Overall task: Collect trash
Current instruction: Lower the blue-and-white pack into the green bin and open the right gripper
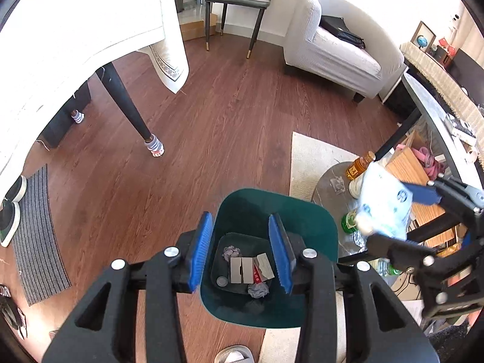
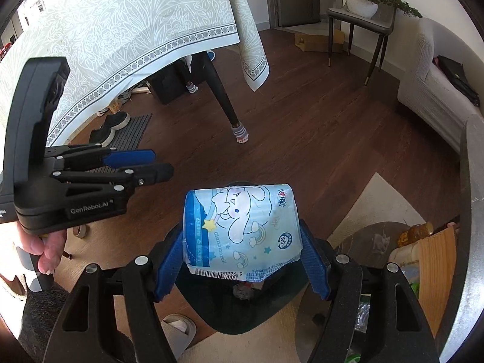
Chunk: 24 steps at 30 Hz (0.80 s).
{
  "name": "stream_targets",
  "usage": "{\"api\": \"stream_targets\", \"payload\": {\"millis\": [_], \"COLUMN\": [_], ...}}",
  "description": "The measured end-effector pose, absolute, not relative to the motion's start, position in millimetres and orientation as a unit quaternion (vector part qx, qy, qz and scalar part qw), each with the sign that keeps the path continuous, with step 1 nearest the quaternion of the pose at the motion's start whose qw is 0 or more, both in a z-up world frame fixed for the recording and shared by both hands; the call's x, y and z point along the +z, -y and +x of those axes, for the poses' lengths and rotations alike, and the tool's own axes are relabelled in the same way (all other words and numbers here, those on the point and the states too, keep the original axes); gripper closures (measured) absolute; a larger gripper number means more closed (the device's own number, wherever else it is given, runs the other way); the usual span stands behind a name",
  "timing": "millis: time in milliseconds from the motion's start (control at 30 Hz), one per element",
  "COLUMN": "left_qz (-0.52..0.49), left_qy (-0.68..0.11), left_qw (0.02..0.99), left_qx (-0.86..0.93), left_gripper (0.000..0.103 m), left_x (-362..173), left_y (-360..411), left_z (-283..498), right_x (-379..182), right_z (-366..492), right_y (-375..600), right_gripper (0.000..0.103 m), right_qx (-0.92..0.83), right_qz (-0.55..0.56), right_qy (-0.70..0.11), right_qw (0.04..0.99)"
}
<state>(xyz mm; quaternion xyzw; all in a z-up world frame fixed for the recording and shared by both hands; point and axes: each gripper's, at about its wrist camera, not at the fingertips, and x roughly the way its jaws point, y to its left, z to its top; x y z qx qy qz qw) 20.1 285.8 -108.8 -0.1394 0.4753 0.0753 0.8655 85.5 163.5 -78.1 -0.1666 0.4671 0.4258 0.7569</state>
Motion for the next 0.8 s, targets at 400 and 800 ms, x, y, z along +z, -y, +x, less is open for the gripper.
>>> {"api": "stream_targets", "payload": {"millis": [400, 800], "left_qz": [-0.17, -0.154], "left_qy": [-0.411, -0.378], "left_qw": [0.894, 0.912], "left_qx": [0.058, 0.037], "left_gripper": [0.072, 0.074], "left_x": [-70.9, -39.9], "left_y": [-288.0, -270.5], "left_z": [12.6, 19.3], "right_x": [-144.6, -189.5], "right_z": [81.3, 68.6], "right_y": [-181.0, -175.8], "right_gripper": [0.032, 0.02], "right_qx": [0.418, 0.412], "right_qz": [-0.205, -0.236], "right_qy": [-0.518, -0.547], "right_qw": [0.718, 0.689]}}
